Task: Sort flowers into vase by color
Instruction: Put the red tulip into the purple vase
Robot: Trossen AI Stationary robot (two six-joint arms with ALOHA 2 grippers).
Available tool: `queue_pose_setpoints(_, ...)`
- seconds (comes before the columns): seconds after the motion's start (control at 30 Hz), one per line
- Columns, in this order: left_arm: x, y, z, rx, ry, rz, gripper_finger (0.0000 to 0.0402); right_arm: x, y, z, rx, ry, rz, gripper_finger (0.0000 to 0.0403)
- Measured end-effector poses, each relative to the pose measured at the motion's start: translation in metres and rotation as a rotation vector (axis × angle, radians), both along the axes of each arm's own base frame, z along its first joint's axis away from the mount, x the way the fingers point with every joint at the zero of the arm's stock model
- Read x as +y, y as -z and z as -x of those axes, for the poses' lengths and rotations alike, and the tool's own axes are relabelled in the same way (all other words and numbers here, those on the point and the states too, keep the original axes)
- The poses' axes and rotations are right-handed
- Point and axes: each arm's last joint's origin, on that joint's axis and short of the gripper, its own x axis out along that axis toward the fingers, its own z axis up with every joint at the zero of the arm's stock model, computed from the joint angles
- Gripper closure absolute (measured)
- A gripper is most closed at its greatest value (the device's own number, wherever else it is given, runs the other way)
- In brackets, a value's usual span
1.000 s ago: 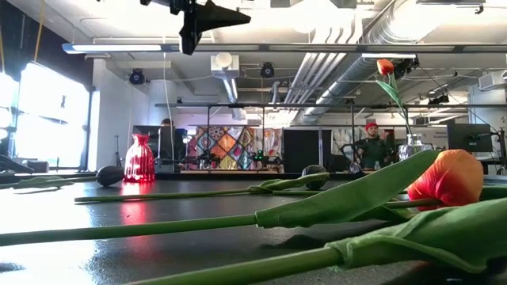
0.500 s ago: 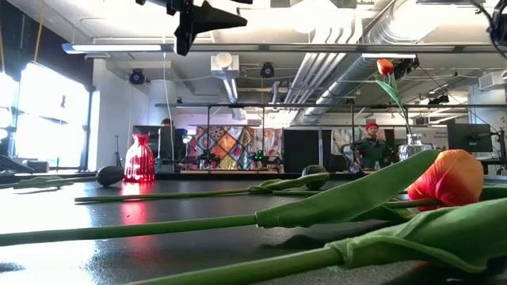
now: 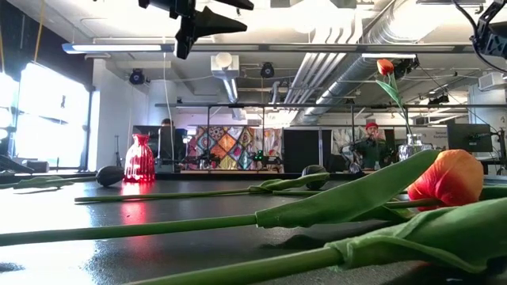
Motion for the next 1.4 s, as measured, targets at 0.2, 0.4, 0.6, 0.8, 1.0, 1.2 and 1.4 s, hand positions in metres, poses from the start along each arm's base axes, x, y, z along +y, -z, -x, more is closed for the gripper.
queue_pose_setpoints(0.2, 0.001, 0.000, 0.000, -0.005, -0.022, 0.001, 0.0265, 0.001, -0.009, 0.000, -0.036, -0.049, 0.002, 0.0403)
queue_pose_setpoints(0.4, 0.001, -0.001, 0.000, -0.008, -0.040, 0.004, 0.0265, 0.002, -0.007, 0.000, -0.021, -0.079, 0.017, 0.0403)
queue_pose_setpoints(0.6, 0.002, -0.001, 0.000, -0.009, -0.059, -0.001, 0.0265, 0.008, -0.004, -0.001, -0.012, -0.121, 0.083, 0.0403)
queue_pose_setpoints(0.8, 0.002, -0.001, 0.000, -0.009, -0.062, -0.001, 0.0265, 0.014, 0.000, -0.002, -0.008, -0.134, 0.122, 0.0402)
queue_pose_setpoints(1.0, 0.002, -0.001, 0.000, -0.010, -0.063, -0.007, 0.0265, 0.020, -0.002, -0.004, -0.043, -0.161, 0.162, 0.0402)
queue_pose_setpoints(1.2, 0.002, -0.001, 0.000, -0.010, -0.063, -0.009, 0.0265, 0.021, -0.002, -0.005, -0.050, -0.168, 0.170, 0.0402)
queue_pose_setpoints(1.4, 0.002, -0.001, 0.000, -0.009, -0.062, -0.009, 0.0265, 0.023, -0.003, -0.004, -0.037, -0.211, 0.144, 0.0402)
